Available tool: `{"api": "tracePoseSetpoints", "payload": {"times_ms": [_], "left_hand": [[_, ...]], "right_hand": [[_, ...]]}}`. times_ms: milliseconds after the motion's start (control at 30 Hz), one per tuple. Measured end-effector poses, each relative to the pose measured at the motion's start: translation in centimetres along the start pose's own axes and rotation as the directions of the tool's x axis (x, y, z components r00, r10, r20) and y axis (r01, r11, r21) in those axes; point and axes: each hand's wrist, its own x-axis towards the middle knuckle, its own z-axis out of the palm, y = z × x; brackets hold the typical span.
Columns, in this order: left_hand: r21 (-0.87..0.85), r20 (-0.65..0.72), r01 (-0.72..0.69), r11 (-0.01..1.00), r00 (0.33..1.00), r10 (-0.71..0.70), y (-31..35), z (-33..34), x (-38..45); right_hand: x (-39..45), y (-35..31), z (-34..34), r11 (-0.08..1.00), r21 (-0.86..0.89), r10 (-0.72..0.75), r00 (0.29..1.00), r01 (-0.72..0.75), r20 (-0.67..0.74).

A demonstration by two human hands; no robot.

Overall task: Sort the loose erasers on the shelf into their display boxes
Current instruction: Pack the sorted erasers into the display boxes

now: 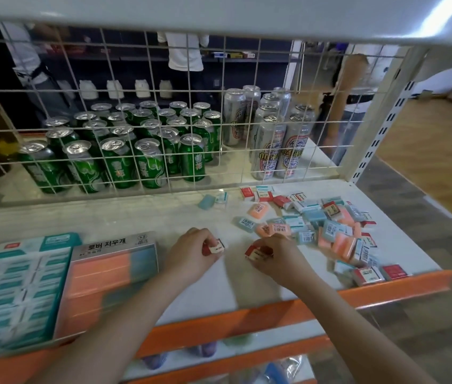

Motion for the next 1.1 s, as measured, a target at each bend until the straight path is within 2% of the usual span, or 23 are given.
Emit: {"api": "tracePoseSetpoints", "payload": {"times_ms": [167,333,633,767,933,1100], "left_hand": [[-0.005,0.052,0.021,1.000,0.998,-0.020,0.0,0.0,-0.2],[-0.020,0.093,0.042,0.999,0.995,-0.040,-0.1,0.0,-0.2],[0.099,0.209,0.060,0.993,0.975,-0.079,0.5,0.1,0.5],[0.095,0.273,0.106,0.990,0.953,-0.128,0.8,-0.2,1.3],[0.043,0.249,0.166,0.985,0.953,-0.172,0.6,-0.6,1.4],[-0.052,0.170,0.227,0.972,0.962,-0.216,0.4,-1.2,0.8]], "right_hand": [[-0.5,0.4,-0.6,0.997,-0.038,0.064,0.997,-0.063,0.032],[-0.8,0.5,-0.5,0.997,-0.033,0.066,0.997,-0.065,0.027],[-0.8,-0.2,-0.6,0.996,-0.052,0.079,0.997,-0.078,0.021],[-0.3,-0.7,-0.9,0.995,-0.058,0.080,0.994,-0.076,0.077],[0.2,-1.2,-0.9,0.994,-0.096,0.060,0.984,-0.044,0.167],[0.1,-1.3,-1.0,0.997,-0.076,0.042,0.987,-0.030,0.155]]}}
